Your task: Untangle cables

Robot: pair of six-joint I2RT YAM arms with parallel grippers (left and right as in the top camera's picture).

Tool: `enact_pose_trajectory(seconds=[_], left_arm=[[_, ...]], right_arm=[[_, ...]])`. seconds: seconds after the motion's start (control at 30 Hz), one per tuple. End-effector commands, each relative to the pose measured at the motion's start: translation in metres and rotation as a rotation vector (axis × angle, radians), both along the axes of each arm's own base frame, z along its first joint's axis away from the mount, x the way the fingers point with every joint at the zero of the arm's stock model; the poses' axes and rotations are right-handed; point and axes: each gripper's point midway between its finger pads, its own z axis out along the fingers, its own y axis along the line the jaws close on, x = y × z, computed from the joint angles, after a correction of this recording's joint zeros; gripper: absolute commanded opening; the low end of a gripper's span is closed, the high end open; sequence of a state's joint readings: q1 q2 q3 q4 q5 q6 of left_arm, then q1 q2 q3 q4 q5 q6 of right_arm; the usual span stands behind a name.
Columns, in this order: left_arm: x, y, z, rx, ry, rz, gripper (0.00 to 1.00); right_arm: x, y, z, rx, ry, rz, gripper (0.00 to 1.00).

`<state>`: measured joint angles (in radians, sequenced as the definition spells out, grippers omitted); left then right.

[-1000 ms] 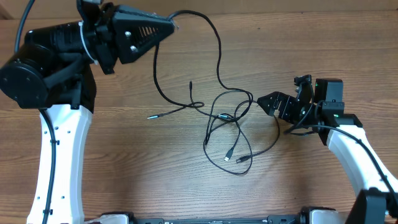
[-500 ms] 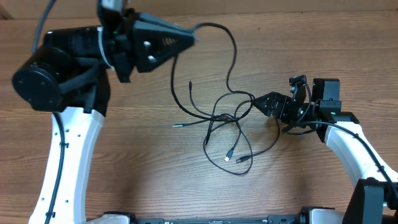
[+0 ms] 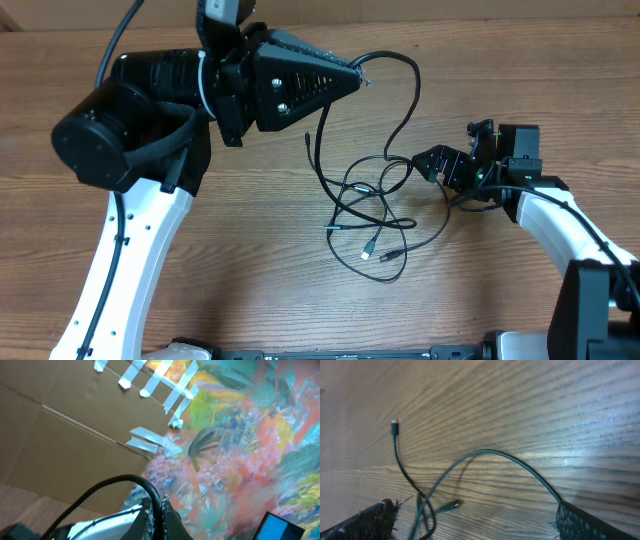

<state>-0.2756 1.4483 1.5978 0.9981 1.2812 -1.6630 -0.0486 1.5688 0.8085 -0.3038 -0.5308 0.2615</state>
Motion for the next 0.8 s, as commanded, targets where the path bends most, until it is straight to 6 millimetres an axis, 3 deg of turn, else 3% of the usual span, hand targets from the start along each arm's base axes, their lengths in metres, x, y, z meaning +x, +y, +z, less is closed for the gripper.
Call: enact_pose_trajectory(seconds=[0.0,0.2,0.43,0.67,0.77], left_arm=[[-0.032,0.007,0.034,-0.062,-0.077,-0.007,0.04],[-0.045,0.016,0.051,-0.081,-0.197,0.028,0.04],[-0.038,0.017,0.038,-0.006,-0.209,0.037,0.04],[-0.046,0.013,-0.006,0.208,-0.35,-0.052,0.04],[-0.042,0.013,-0.008,0.202,-0.363,-0.049,0.04]], right_arm=[[-0.003,0.007,-0.014,-0.013,0.032,0.02,1.0],[-0.006,0.009,-0.022,-0.014,0.06,0.023,1.0],[-0.012,0.026,-0.013,0.087,0.061,0.083,1.0],[-0.017,0.068,0.038,0.385,-0.068,0.293,1.0],[-0.026,0.081,0.064,0.515,-0.123,0.401,1.0]])
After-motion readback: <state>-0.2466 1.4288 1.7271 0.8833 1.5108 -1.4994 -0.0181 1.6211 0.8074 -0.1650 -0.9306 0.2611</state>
